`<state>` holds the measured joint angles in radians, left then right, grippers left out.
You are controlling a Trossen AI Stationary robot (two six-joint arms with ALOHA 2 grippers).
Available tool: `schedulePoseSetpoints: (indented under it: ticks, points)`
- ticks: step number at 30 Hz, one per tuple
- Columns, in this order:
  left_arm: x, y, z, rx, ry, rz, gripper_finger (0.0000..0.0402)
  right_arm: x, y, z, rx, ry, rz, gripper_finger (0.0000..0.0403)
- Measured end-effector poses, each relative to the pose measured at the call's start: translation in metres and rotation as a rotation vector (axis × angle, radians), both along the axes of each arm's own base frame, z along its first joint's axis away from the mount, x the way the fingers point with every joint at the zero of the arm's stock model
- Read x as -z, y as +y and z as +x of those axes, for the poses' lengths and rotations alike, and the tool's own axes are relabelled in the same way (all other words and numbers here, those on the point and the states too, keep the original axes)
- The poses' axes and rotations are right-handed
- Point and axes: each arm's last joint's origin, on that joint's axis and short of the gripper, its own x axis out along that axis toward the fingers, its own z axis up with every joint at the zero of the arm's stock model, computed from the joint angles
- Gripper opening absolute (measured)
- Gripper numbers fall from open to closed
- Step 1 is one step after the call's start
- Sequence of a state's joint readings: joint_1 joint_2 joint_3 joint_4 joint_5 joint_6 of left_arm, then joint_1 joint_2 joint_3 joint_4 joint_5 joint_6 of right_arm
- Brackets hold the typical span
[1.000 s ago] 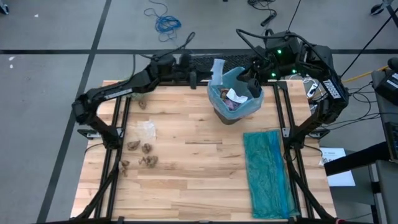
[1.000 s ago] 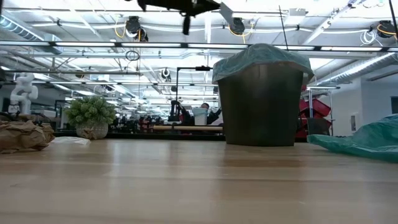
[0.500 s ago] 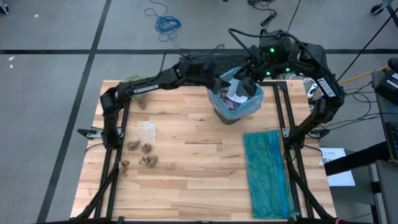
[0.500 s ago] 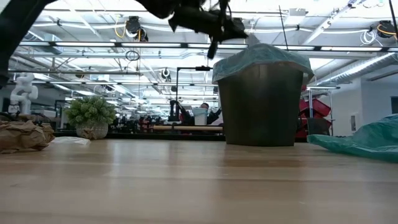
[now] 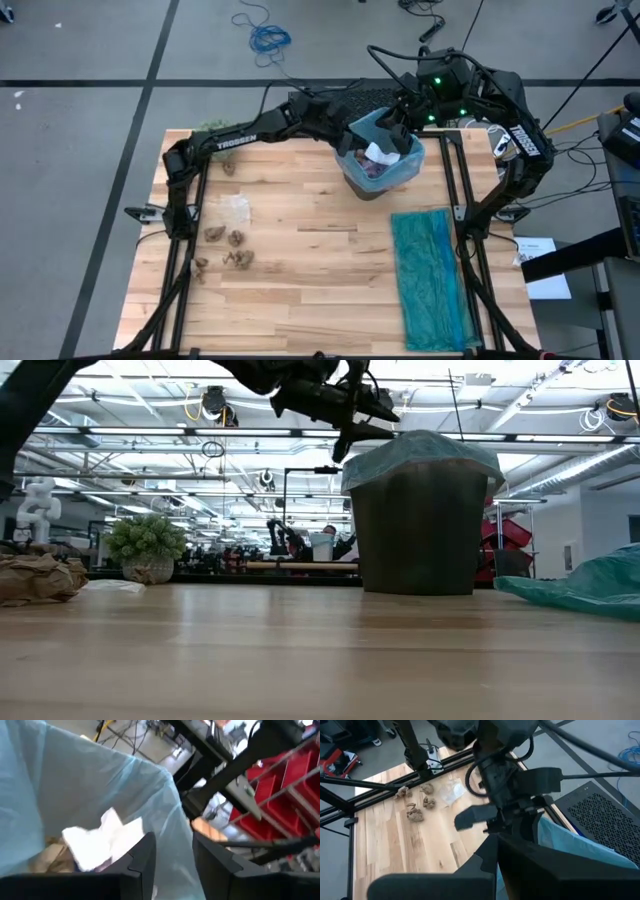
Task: Place trash/remove bag and relplace
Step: Put the brown paper into the trash bin
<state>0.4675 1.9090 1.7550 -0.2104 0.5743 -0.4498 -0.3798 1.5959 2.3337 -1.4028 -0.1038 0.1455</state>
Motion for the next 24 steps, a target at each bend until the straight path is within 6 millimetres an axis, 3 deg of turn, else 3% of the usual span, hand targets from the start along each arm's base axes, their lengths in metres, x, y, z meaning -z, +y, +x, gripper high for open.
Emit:
schedulePoseSetpoints:
  ticks: [3, 7, 11, 17, 24]
  points:
    - [-0.023, -0.004, -0.018, 0.004, 0.070, 0.077, 0.0103, 0.000, 0.000, 0.000, 0.000, 0.000, 0.000, 0.0000]
    - [-0.060, -0.018, -0.056, -0.081, 0.281, 0.232, 0.0025, 0.000, 0.000, 0.000, -0.009, 0.004, -0.010, 0.0000]
    - [-0.072, -0.032, -0.094, -0.187, 0.534, 0.241, 0.0008, 0.000, 0.000, 0.000, -0.018, 0.006, -0.021, 0.0000]
    - [-0.051, -0.049, -0.145, -0.275, 1.003, 0.251, 0.0002, 0.000, 0.000, 0.000, -0.025, 0.006, -0.030, 0.0000]
    - [-0.004, -0.069, -0.194, -0.387, 0.847, 0.050, 0.0001, 0.000, 0.000, 0.000, -0.029, 0.008, -0.034, 0.0000]
